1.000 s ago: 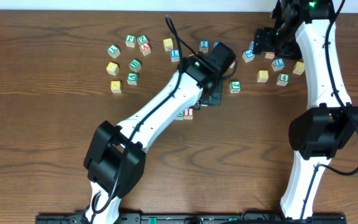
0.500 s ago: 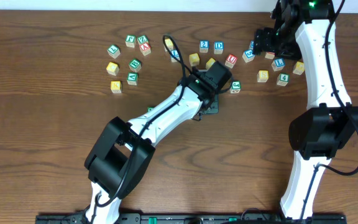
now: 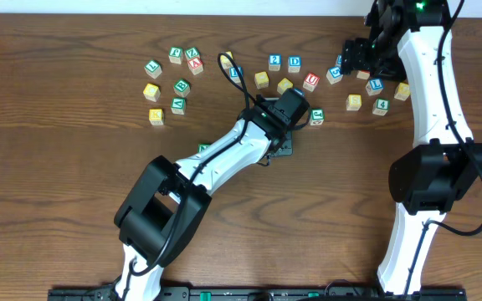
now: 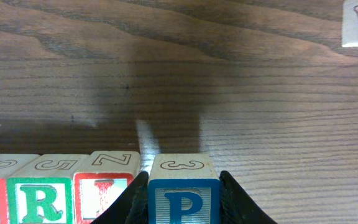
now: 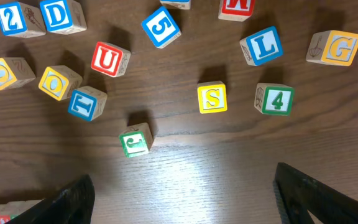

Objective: Spell out NEURIPS
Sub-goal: 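Lower the P block right of I and open the left gripper, then retract the left arm to the left side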

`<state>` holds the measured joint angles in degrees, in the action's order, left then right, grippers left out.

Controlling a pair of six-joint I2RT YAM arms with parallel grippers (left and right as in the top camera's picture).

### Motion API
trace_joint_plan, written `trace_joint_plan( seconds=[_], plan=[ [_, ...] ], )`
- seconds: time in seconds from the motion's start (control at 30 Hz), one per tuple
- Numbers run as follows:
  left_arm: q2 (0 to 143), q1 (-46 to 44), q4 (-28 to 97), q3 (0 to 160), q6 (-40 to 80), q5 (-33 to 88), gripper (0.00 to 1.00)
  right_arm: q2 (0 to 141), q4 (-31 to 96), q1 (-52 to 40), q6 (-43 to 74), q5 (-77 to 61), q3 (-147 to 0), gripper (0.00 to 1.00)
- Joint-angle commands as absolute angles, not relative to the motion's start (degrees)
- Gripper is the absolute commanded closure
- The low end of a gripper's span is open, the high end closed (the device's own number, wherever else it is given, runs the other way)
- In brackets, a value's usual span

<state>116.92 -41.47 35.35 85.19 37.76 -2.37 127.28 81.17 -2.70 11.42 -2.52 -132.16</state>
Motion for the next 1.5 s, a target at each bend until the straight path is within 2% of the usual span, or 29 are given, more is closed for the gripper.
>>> trace_joint_plan(
  seconds=[0.0, 0.27, 0.3, 0.33, 0.4, 0.83, 0.97, 1.2, 1.47],
  plan=[
    [118.96, -41.60, 35.22, 84.68, 38.72, -3.64, 0.72, 126.65, 81.38, -2.85, 10.66, -2.04, -131.83, 0.12],
    [119.24, -41.60, 35.18, 84.68, 38.72, -3.44, 0.71, 126.65, 81.49, -2.87, 10.63, -2.02, -131.83, 0.12],
    [119.24, -41.60, 35.07, 84.68, 38.72, -3.40, 0.69, 126.65, 81.49, -2.87, 10.63, -2.02, -131.83, 0.13],
    [119.24, -41.60, 34.96, 84.68, 38.72, -3.01, 0.62, 126.65, 81.47, -2.87, 10.63, -2.02, -131.83, 0.12],
    [119.24, -41.60, 34.65, 84.68, 38.70, -2.17, 0.59, 126.65, 81.47, -2.87, 10.63, -2.02, -131.83, 0.12],
    [118.37, -41.54, 34.20, 85.38, 37.71, -2.02, 0.59, 126.65, 81.47, -2.87, 10.63, -2.04, -131.83, 0.12],
    [115.24, -41.54, 34.54, 86.74, 33.32, -2.20, 0.52, 126.65, 81.49, -2.87, 10.63, -2.02, -131.83, 0.12],
    [105.78, -39.97, 34.63, 87.31, 29.21, -5.08, 0.52, 126.65, 81.47, -2.87, 10.63, -2.04, -131.83, 0.12],
    [94.19, -33.71, 36.97, 87.31, 27.31, -5.26, 0.52, 126.65, 81.47, -2.90, 10.63, -2.04, -131.83, 0.11]
  ],
)
